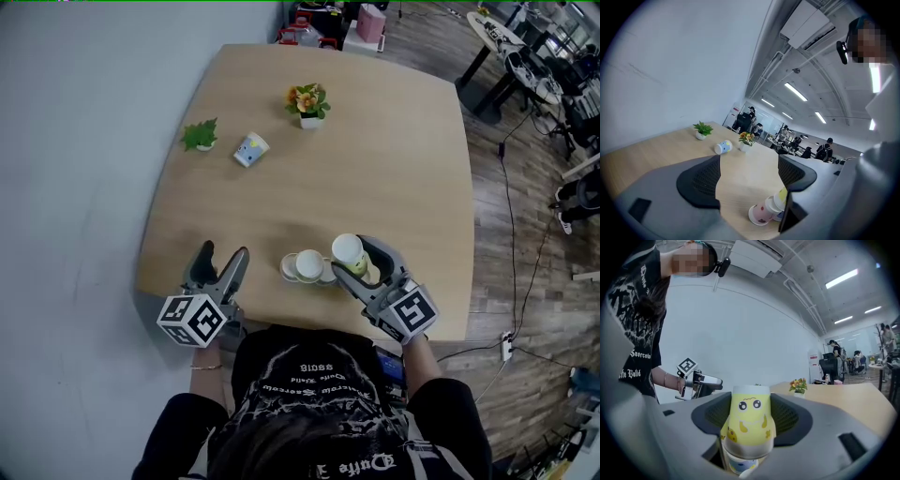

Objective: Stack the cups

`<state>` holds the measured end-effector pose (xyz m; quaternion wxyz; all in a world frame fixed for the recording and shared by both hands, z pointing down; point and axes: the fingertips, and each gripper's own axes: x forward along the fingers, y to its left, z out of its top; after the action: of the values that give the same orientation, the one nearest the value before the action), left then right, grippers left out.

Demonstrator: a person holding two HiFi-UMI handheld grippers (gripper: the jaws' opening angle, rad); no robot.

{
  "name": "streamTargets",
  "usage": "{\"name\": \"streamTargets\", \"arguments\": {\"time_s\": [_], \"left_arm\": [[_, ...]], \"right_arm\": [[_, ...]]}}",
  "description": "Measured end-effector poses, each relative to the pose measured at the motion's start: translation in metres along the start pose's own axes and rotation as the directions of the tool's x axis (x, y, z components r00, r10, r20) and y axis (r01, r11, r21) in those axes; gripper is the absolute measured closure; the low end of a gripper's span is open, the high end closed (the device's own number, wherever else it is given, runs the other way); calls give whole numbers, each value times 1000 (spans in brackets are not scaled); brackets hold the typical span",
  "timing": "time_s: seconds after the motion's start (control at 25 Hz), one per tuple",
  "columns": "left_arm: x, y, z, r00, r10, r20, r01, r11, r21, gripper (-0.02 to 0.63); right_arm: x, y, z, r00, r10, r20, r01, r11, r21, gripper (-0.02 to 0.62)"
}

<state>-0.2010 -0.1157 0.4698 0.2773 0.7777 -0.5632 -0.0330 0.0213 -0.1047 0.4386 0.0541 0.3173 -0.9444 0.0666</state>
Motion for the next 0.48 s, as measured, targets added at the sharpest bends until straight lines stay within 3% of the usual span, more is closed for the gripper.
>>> {"name": "streamTargets", "arguments": {"time_s": [0.48], "left_arm": [[6, 10, 7, 1000, 17, 8, -17, 1000, -18, 209]], "right_arm": [[-1, 7, -25, 1000, -10, -15, 11, 1000, 20, 322]]}}
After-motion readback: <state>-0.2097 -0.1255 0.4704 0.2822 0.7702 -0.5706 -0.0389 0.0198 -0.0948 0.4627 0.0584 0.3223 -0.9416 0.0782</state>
